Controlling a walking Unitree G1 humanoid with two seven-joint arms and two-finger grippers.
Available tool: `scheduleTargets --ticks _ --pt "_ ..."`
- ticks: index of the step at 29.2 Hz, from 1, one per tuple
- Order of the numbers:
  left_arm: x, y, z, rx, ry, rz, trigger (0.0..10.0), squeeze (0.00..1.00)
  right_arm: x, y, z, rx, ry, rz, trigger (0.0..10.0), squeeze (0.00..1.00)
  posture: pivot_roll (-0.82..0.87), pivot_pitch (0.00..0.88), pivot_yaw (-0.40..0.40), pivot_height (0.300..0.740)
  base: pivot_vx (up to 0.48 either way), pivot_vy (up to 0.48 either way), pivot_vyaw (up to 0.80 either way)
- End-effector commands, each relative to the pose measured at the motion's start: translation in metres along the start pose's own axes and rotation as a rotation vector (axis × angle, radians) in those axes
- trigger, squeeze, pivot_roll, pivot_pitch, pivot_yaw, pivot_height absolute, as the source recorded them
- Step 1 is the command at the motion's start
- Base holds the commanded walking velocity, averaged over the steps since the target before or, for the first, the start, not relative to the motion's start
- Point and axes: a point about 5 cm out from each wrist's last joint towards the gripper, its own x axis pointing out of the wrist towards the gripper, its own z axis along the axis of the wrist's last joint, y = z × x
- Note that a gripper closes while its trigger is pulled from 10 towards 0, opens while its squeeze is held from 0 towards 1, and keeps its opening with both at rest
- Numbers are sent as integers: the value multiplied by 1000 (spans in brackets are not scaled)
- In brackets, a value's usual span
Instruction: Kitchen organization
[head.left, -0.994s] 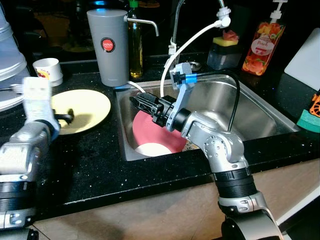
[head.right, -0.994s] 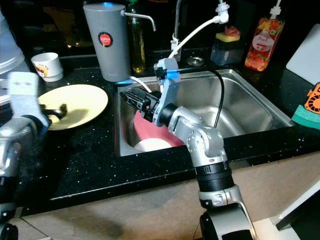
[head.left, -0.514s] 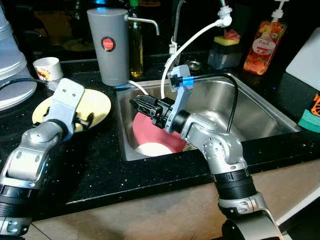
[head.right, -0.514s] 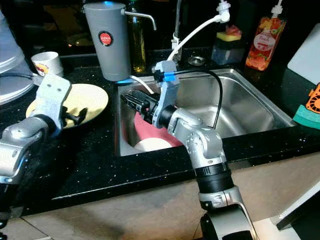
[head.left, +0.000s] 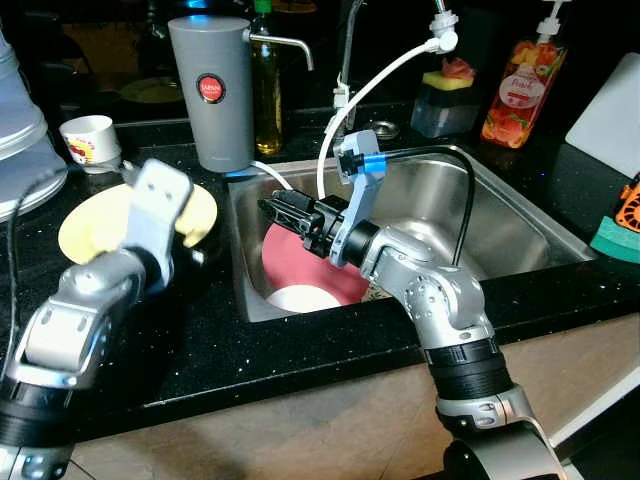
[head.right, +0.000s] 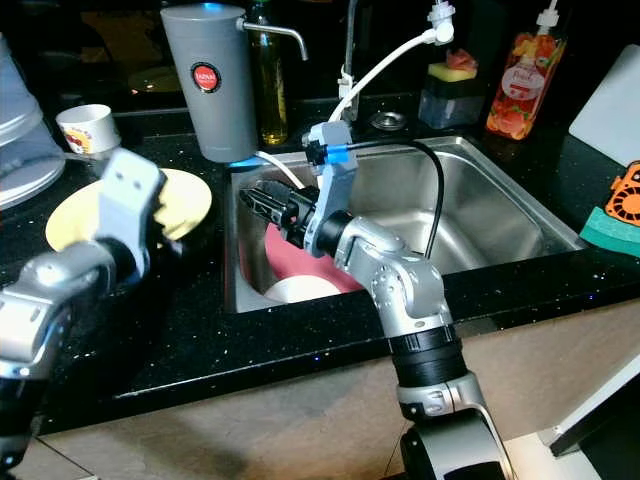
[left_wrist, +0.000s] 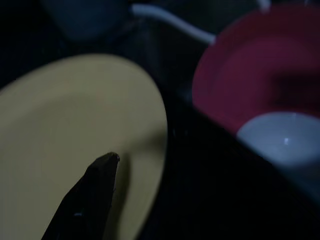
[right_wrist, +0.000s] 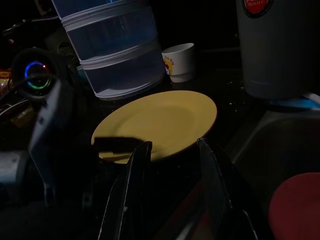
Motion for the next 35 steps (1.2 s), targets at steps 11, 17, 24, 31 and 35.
scheduleTargets --ticks 11,17,24,31,35 --pt "-4 29 -3 -113 41 189 0 0 -1 1 1 -9 -15 5 10000 0 44 113 18 740 0 0 0" --pt "-4 29 -2 -128 36 185 0 0 -1 0 1 -9 -15 5 10000 0 45 114 17 740 0 0 0" --pt "-3 24 15 -199 -83 147 0 0 -1 -1 2 -12 -16 -1 10000 0 44 119 15 740 0 0 0" --pt "-4 25 35 -302 -224 151 0 0 -1 -1 3 -14 -20 -3 10000 0 42 119 15 740 0 0 0" --pt "-6 34 36 -257 -235 237 0 0 -1 -2 3 -15 -23 -3 10000 0 42 120 13 740 0 0 0"
